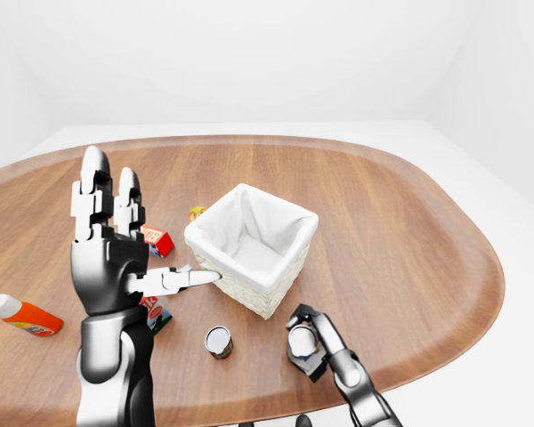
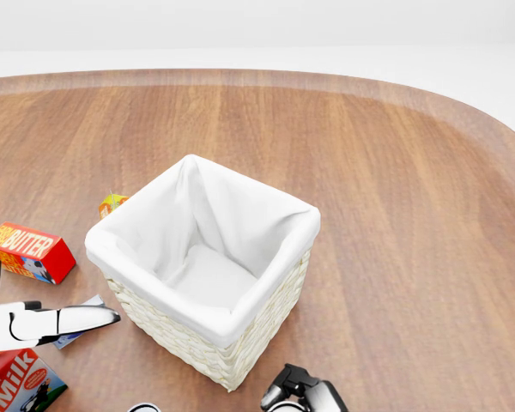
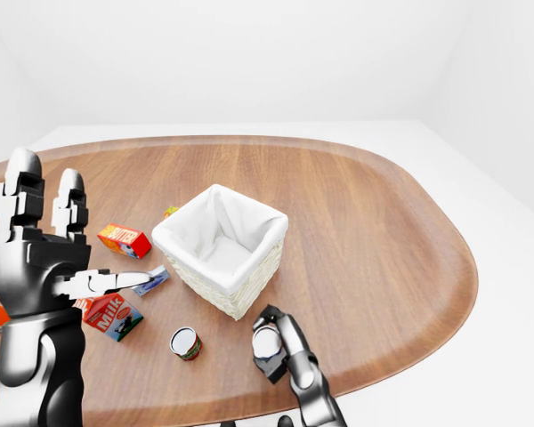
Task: Pick up the alphabet soup, and put it in the basket.
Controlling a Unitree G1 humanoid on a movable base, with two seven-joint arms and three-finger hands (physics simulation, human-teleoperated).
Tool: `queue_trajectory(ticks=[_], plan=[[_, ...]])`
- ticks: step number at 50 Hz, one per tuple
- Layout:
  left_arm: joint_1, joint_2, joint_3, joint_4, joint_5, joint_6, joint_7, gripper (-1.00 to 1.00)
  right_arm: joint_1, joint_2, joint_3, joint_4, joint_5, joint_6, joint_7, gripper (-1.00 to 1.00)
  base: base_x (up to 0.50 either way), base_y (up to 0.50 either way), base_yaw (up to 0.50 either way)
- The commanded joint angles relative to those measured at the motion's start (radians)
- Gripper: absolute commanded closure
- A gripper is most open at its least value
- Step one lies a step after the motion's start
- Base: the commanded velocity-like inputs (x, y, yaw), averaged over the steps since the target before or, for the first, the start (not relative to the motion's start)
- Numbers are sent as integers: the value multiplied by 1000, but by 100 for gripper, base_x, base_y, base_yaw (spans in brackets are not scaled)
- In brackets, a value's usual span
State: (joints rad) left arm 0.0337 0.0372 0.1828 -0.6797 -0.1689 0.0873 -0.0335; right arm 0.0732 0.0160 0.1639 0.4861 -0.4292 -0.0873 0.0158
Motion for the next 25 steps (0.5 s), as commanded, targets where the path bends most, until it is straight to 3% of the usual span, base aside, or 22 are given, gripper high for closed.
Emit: queue_trajectory(ticks=[1, 3, 14, 25], plan=[[-3, 1, 2, 0, -1, 0, 1, -100, 100, -6, 4, -276, 33, 0, 33, 100, 0, 0, 0], [-2, 1, 2, -7, -1, 0, 3, -100, 124, -16, 13, -347, 43, 0, 38, 100, 0, 0, 0], [-3, 1, 1, -5, 1, 0, 3, -100, 244, -66, -5, -759, 83, 158, 66, 100, 0, 0, 0], [1, -2, -1, -7, 2, 0, 3, -100, 286, -75, -86, -908, 103, 175, 91, 100, 0, 0, 0]])
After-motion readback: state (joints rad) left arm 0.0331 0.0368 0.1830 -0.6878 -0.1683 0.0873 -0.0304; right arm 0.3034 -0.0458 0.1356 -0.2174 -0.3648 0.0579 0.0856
